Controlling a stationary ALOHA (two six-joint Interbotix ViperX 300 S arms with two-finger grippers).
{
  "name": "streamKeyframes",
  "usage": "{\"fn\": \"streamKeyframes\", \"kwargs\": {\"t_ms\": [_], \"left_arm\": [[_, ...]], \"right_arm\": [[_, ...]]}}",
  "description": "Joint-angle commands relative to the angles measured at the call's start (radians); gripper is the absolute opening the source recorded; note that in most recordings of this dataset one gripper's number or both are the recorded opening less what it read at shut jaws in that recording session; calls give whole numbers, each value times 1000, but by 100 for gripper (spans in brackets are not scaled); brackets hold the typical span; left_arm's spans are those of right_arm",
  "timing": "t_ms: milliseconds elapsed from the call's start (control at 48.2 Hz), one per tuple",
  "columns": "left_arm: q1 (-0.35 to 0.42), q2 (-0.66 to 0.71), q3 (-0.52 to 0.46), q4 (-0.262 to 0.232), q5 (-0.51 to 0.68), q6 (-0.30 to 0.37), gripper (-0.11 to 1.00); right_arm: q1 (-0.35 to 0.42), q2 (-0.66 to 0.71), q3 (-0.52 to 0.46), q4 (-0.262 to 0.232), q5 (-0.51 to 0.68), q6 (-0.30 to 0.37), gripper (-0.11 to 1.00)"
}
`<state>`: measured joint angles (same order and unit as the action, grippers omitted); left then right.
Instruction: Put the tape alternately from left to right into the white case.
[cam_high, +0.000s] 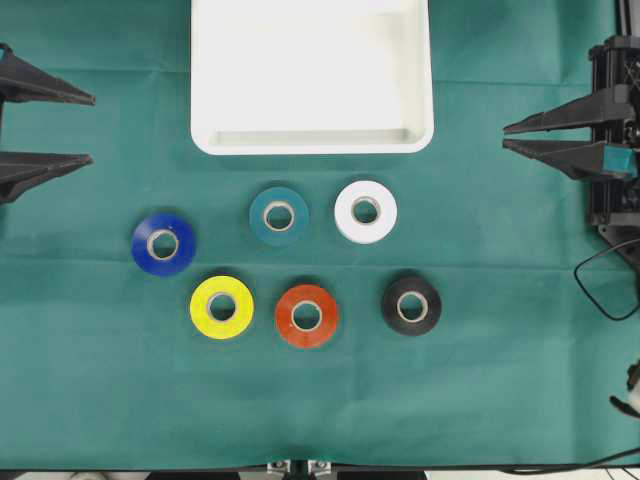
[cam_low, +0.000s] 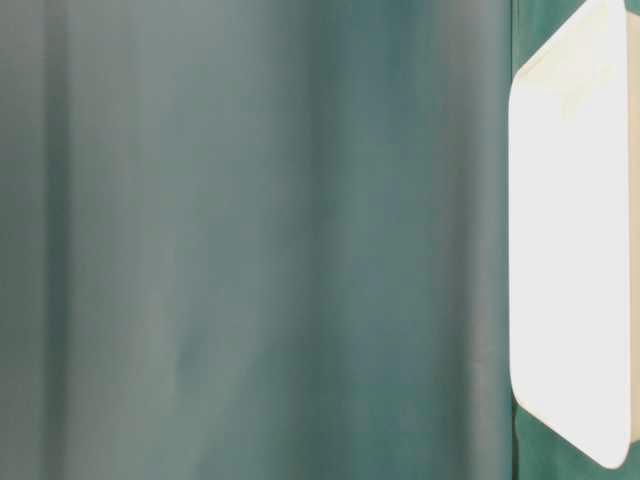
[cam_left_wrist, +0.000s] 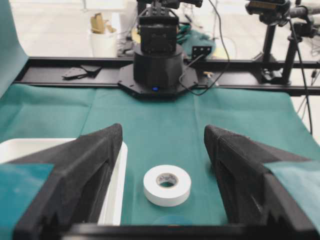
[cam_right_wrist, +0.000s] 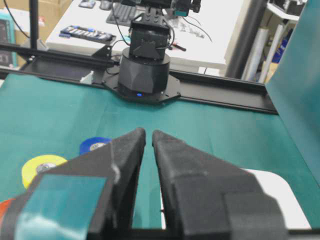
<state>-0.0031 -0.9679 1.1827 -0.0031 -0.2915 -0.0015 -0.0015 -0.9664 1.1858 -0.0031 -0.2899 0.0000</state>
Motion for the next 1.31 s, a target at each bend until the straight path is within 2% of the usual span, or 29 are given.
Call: {"fn": "streamKeyframes", "kwargs": {"t_ms": [0, 42, 104, 166, 228, 311, 664, 768, 851, 934, 1038, 1100, 1204, 1287], "left_arm": [[0, 9, -11, -21, 2, 0, 24], [0, 9, -11, -21, 3, -2, 22], [0, 9, -12, -23, 5, -2, 9], [0, 11, -12, -21, 11, -2, 0], [0, 9, -12, -21, 23, -2, -7], [0, 11, -11, -23, 58, -5, -10], [0, 21, -48, -25, 187, -37, -10], [0, 21, -43, -25, 190, -37, -3], [0, 23, -43, -25, 189, -37, 9], [0, 28, -44, -25, 192, -37, 29], [0, 54, -57, -25, 207, -37, 56], [0, 74, -66, -25, 221, -37, 56], [0, 112, -86, -25, 249, -37, 56], [0, 141, -101, -25, 272, -37, 56]], "right_arm": [[-6, 9, -17, 0, -3, 6, 24], [-6, 12, -17, -2, 11, 8, 22], [-8, 15, -20, 0, 43, 8, 9], [-6, 18, -26, -2, 72, 9, 1], [-6, 21, -31, 0, 86, 11, -2], [-6, 21, -38, -2, 98, 18, -2], [-9, 52, -54, 0, 153, 69, -2], [-11, 61, -55, 0, 153, 98, -2], [-14, 63, -55, -2, 156, 103, -1], [-18, 66, -55, -2, 172, 101, 11], [-21, 74, -63, -2, 192, 103, 35], [-23, 83, -67, -2, 198, 103, 56], [-23, 100, -81, -2, 201, 103, 83], [-23, 124, -97, -2, 219, 103, 83]]}}
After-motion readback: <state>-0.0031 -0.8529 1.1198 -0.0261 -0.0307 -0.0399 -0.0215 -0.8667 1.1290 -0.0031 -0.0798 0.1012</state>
